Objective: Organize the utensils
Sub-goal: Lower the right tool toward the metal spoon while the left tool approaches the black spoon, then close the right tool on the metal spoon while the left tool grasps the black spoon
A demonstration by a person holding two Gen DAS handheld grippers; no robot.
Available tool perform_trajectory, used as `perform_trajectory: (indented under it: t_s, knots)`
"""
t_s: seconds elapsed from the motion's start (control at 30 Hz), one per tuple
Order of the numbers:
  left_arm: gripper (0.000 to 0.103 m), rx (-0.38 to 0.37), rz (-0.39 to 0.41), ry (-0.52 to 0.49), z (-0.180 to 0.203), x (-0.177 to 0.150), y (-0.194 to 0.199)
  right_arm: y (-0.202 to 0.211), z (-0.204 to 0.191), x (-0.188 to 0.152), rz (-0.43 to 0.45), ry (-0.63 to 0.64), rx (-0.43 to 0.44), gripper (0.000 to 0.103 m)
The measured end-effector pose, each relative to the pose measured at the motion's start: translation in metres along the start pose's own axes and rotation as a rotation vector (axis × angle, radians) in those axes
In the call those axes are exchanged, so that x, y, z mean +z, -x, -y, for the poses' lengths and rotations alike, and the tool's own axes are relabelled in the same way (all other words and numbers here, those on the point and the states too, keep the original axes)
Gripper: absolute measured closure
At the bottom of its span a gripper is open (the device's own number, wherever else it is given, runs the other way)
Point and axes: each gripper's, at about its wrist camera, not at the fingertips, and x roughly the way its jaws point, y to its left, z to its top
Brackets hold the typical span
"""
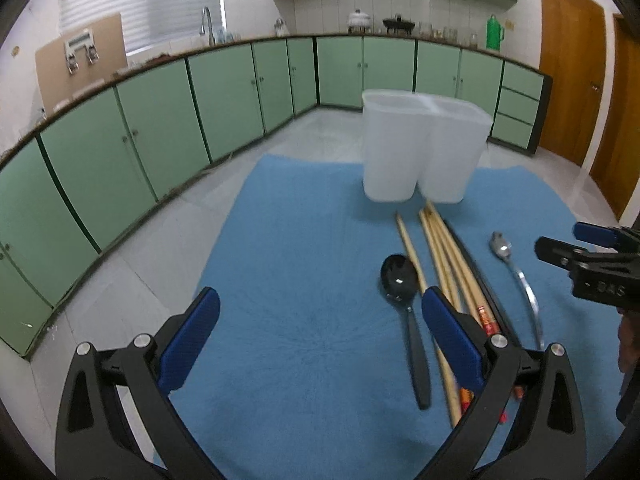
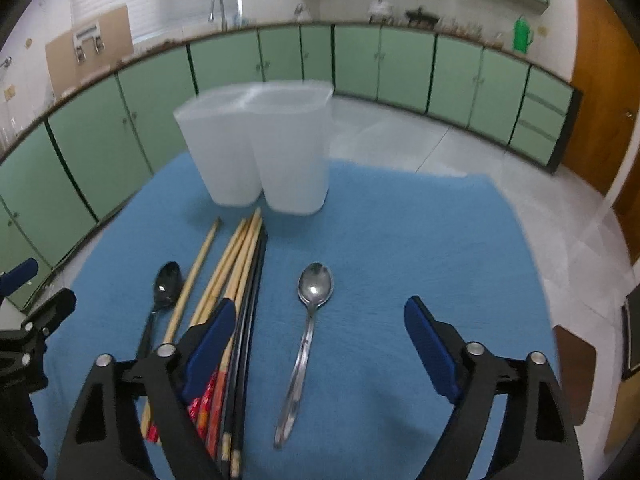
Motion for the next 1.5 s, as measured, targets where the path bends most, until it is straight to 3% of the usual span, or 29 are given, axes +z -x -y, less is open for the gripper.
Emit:
perform_trajectory:
  t_s: [0.27, 0.47, 0.9, 1.2, 1.5]
  knots:
    - [0.005, -0.034, -0.052, -0.012, 0.007, -0.001, -0.034, -0.056, 0.006, 0.009, -0.137, -0.033, 0.015, 0.044]
    - [0.005, -0.063, -0.075, -0.025, 0.02, 0.001, -0.051, -0.064, 0.002, 0.009, -0.157, -0.017, 0.007, 0.075]
    - [0.005, -0.046, -0.185, -0.083, 0.044, -0.009, -0.089, -0.051, 0.004, 0.009, -0.146, -0.033, 0.023, 0.075]
    - [0.004, 0.016, -0.189, -0.092, 0.035, -0.001, -0.096, -0.052, 0.005, 0.007, -0.139, -0.024, 0.025, 0.075]
    - [0.005, -0.001, -0.19, -0.064, 0.041, 0.017, -0.102, -0.057, 0.002, 0.01, -0.149, -0.005, 0.024, 0.072]
